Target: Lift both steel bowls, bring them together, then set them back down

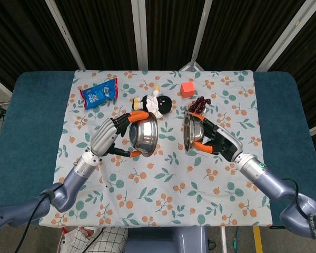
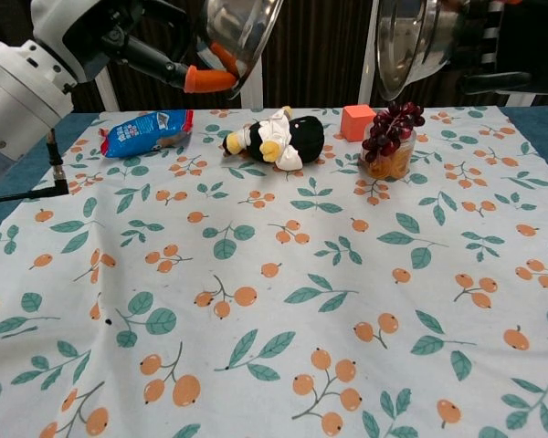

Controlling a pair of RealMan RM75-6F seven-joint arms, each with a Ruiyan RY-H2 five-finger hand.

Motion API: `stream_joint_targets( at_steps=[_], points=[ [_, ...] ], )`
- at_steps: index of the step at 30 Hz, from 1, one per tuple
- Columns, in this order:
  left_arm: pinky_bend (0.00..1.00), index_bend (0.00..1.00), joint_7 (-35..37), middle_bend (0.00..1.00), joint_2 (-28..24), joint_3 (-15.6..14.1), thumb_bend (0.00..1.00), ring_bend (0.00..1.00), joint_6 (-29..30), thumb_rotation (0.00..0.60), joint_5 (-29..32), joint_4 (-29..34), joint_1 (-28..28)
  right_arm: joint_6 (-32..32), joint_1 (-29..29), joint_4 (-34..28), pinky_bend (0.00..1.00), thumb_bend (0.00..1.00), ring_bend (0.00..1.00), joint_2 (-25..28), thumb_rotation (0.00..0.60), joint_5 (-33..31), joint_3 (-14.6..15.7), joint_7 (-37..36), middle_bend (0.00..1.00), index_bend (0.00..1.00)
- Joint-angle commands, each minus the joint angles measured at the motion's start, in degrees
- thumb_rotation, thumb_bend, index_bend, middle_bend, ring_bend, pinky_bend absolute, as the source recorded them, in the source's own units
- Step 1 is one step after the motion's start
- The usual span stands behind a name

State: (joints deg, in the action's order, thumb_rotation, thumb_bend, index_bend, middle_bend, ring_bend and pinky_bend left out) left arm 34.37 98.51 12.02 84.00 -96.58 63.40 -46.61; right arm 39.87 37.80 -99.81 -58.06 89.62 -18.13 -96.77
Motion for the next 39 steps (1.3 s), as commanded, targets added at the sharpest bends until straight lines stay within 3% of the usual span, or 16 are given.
stream_joint_targets(
  at_steps=[1,39],
  points=[
    [0.71,0.56,-0.6,0.62,0.9,0.3,0.42,0.51,1.1,0.6,-0.6,-0.8,-0.5,-0.5,0.8,-0.7,1.0,0.34,0.89,-0.1,0.6,-0.3,0.7,0.9,0.83,0.95],
    [0.71,0.57,-0.8,0.62,8.2,0.0,0.42,0.51,1.6,0.6,-0.7,-7.8,-6.4,-1.6,4.2,-11.6,1.0,0.35,0.89,0.1,0.6,-11.1,0.9,13.5,0.83,0.95]
  ],
)
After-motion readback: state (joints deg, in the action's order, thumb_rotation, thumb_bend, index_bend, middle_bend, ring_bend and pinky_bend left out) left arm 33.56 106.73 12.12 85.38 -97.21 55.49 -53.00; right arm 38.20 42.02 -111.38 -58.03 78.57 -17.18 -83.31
